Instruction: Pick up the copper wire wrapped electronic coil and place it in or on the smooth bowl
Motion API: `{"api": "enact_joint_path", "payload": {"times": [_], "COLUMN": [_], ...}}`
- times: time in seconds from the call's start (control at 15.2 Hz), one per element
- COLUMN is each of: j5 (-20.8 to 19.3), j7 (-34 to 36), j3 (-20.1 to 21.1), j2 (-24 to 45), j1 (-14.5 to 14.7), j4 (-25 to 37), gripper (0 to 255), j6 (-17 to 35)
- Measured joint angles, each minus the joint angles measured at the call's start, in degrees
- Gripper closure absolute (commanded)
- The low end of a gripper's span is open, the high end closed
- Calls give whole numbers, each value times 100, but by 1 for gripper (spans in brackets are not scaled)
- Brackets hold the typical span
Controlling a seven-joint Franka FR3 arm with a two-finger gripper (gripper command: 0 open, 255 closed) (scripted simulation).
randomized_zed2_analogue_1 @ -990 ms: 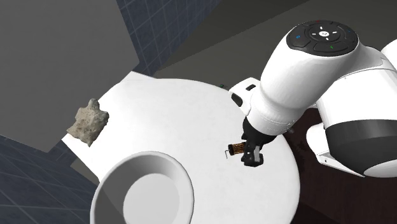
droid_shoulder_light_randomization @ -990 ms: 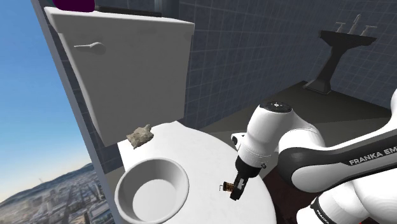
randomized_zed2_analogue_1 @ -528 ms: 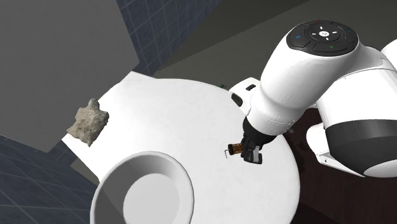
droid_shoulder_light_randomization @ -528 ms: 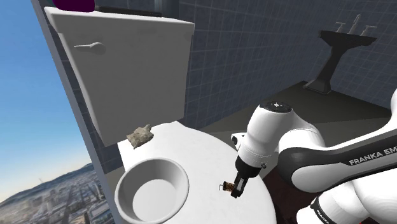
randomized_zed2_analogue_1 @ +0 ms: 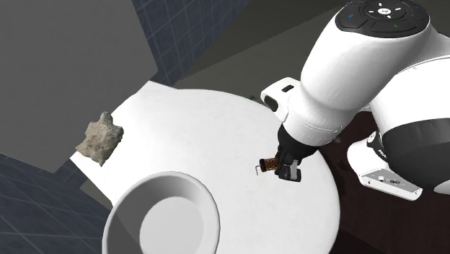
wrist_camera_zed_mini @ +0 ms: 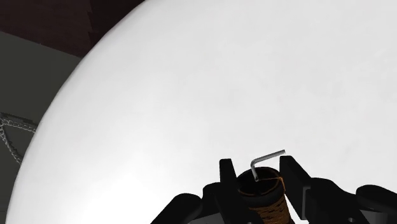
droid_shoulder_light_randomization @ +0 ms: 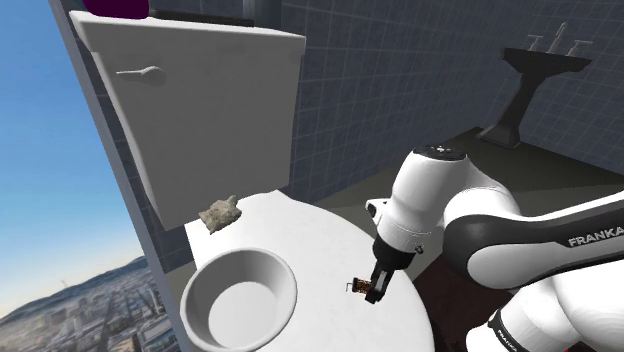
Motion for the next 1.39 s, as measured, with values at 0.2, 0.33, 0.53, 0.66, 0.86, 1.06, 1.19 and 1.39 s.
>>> {"api": "enact_joint_path", "payload": {"times": [0.2, 0.33, 0.53, 0.66, 0.86, 1.06, 1.19, 1.39], "j5": [-42, -76, -124, -161, -221, -268, -307, -357], "j7": [21, 35, 50, 52, 68, 91, 93, 117], "j3": [-68, -111, -182, -226, -302, -356, -405, -456], "j2": [-212, -329, -507, -583, -737, -835, -900, -962], "j1": [9, 7, 7, -5, -15, -24, -36, -51], "j4": [116, 206, 332, 423, 592, 752, 864, 1053], "gripper": [255, 255, 255, 255, 255, 255, 255, 255], "j6": [-327, -532, -835, -1001, -1321, -1580, -1755, -2006]}}
